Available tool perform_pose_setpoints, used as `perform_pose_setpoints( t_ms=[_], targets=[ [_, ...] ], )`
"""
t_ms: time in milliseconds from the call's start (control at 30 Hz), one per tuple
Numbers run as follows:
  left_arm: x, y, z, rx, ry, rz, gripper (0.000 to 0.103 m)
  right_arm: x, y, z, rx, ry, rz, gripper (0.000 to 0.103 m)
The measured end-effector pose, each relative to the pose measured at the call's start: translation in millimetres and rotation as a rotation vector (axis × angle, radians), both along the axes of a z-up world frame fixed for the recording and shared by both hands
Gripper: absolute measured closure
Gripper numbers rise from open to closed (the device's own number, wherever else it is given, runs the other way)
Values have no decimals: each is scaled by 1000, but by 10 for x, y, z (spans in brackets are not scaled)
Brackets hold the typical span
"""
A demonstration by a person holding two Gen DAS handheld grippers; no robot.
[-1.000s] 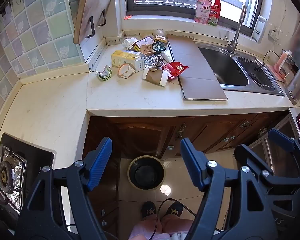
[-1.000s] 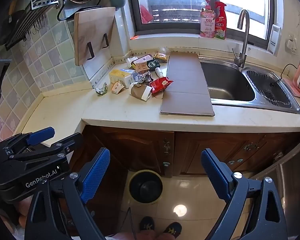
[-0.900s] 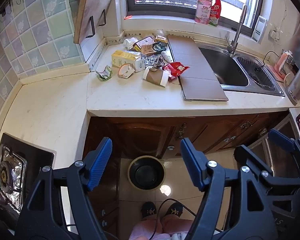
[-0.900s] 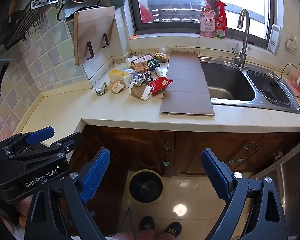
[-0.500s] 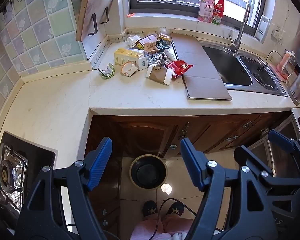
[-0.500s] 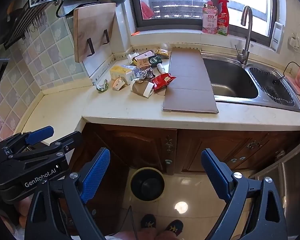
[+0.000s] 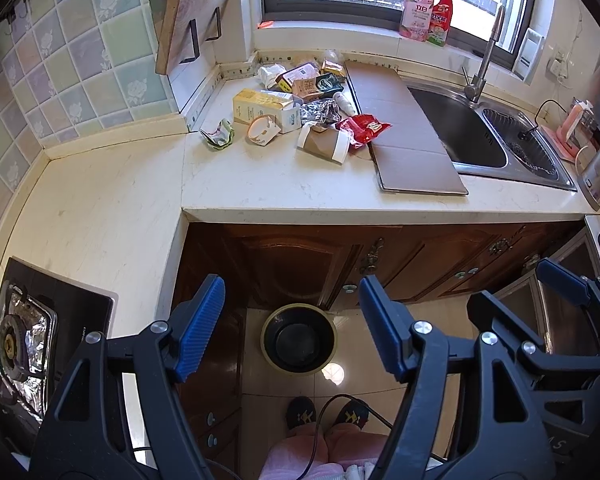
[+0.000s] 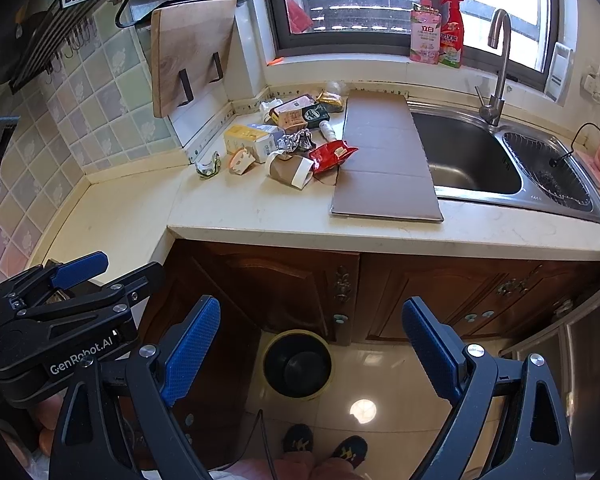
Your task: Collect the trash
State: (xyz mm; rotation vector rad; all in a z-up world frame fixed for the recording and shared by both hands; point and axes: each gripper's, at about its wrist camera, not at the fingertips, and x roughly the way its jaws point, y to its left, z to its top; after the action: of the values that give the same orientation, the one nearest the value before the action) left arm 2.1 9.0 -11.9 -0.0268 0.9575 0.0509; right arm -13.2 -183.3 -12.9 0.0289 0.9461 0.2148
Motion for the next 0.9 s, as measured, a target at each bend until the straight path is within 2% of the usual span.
perform_pose_setpoints(
  t_ms=[900],
  targets=[
    [-111, 36, 30, 7, 5, -22, 37, -131, 53, -66, 5, 3, -14, 10]
  ],
)
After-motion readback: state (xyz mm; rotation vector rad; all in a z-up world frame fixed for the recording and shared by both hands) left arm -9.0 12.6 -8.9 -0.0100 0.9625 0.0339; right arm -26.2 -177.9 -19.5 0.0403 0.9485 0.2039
